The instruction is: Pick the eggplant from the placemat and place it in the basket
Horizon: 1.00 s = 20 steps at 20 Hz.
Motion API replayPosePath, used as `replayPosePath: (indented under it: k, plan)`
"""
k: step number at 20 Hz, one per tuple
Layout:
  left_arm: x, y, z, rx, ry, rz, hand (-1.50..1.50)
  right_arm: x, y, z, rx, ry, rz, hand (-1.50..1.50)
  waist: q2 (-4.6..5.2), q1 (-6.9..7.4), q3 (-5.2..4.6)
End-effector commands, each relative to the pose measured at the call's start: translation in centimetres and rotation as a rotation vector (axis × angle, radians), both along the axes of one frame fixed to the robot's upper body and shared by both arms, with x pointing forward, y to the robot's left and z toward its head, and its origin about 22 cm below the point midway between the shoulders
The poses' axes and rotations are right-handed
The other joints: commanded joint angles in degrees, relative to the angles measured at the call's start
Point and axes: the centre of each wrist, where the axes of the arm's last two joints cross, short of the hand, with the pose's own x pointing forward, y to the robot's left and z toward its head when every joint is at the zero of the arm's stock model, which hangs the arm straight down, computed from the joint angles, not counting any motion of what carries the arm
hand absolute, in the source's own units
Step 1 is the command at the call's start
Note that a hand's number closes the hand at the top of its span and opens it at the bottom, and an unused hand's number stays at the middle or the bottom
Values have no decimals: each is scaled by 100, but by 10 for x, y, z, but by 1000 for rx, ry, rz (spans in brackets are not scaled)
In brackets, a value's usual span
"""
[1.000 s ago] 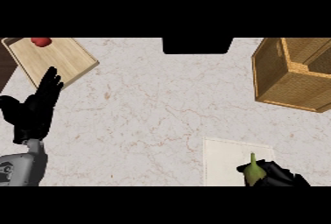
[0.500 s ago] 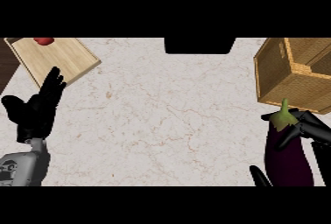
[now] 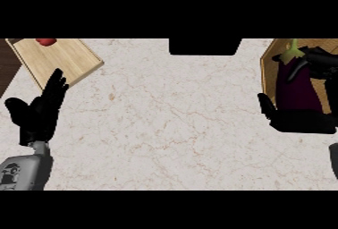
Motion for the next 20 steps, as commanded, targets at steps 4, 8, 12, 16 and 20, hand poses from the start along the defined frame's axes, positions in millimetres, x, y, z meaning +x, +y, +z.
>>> replayPosePath:
  k: [4, 8, 12, 16, 20]
  plan:
    - [-9, -8, 2, -11, 8, -3, 0, 48, -2, 7, -85, 27, -44, 150, -8, -14, 2]
    - [-12, 8, 7, -28, -4, -9, 0, 74, -24, -21, -166, 74, -94, 150, 1, 8, 3]
    - [-6, -8, 5, -5, 1, 8, 0, 89, -30, -33, -156, 109, -102, 150, -3, -24, 4]
    - [8, -4, 15, -16, -1, -10, 0, 111, -54, -39, -173, 143, -130, 150, 8, -18, 4]
    - [7, 2, 6, 7, -3, 5, 0, 129, -78, -44, -128, 155, -120, 150, 14, 9, 4]
